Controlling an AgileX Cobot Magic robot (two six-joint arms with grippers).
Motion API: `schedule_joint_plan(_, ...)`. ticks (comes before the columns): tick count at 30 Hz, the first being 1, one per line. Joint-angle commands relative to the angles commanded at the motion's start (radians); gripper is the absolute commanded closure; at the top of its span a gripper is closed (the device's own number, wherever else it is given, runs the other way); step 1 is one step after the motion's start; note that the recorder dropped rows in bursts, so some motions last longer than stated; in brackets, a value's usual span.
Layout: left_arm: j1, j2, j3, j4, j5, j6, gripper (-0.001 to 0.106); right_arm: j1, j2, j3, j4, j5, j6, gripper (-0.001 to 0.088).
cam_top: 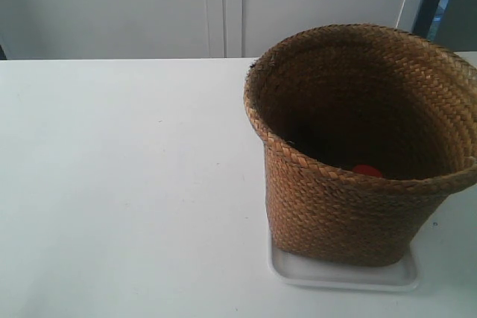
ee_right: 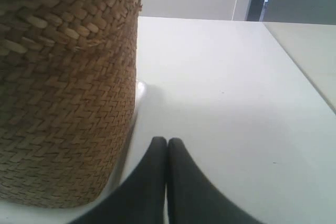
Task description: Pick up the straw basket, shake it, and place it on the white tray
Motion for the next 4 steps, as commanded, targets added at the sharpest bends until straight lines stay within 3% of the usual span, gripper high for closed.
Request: schedule_joint_plan(4,0.000,0.000,0.000,0.000,0.000,0.000,0.105,0.000,0.000,0.000,0.000,0.000,0.000,0.0868)
